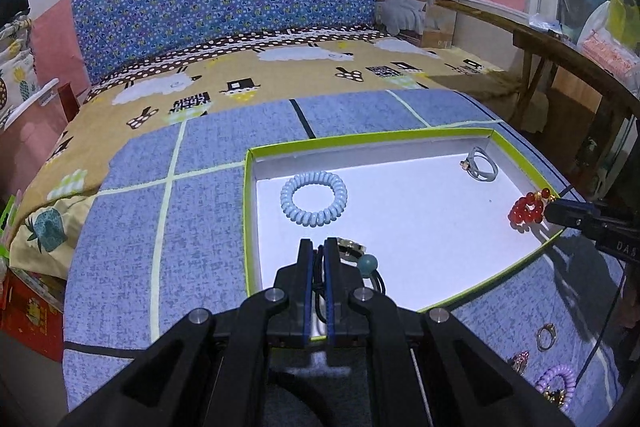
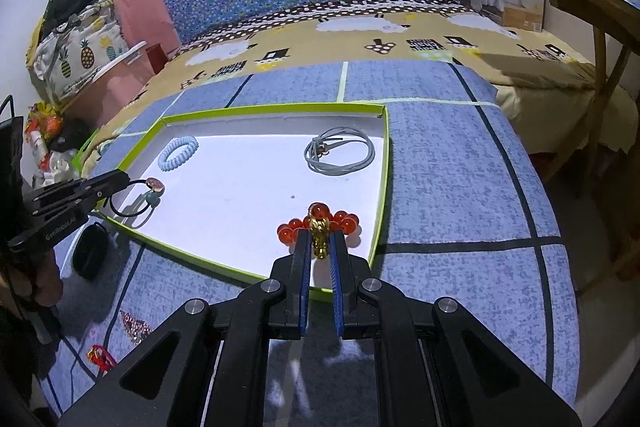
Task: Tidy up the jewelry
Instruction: 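Carry the black cord bracelet and red bead bracelet into the green box, then open both tools to release the bracelets inside the box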
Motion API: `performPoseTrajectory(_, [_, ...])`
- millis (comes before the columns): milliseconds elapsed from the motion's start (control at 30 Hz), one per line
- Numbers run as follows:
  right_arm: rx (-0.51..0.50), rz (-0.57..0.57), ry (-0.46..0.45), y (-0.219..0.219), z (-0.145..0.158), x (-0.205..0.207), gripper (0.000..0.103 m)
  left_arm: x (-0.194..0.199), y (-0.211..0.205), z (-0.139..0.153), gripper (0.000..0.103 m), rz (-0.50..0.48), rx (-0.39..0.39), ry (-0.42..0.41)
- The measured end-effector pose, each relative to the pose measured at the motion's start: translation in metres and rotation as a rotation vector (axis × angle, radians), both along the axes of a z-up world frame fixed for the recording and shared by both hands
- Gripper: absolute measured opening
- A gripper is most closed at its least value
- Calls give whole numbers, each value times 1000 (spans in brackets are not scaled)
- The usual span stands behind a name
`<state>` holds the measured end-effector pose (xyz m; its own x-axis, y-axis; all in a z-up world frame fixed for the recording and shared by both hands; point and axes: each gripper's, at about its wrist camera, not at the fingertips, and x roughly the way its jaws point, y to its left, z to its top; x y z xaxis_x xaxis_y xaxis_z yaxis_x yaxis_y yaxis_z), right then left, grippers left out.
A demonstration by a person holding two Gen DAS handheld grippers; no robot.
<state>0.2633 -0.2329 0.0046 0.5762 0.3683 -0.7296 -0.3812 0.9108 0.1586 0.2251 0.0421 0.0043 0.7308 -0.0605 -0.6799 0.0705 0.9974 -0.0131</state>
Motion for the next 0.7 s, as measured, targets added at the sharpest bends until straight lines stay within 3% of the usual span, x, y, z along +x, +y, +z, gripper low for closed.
performPoseTrajectory(267, [1, -18, -10, -5, 3, -5, 11, -6, 4, 0, 7, 13, -7, -3])
performPoseTrajectory(333, [9, -22, -14, -7, 4, -8, 13, -8, 5, 1, 12, 13, -12, -7])
performPoseTrajectory(400, [15, -24, -19, -8, 5, -10, 15, -10, 7, 2, 27, 13, -21, -12])
performPoseTrajectory(700, [45, -24, -53, -14, 16, -36, 20, -29, 12, 11, 30, 38, -32, -51])
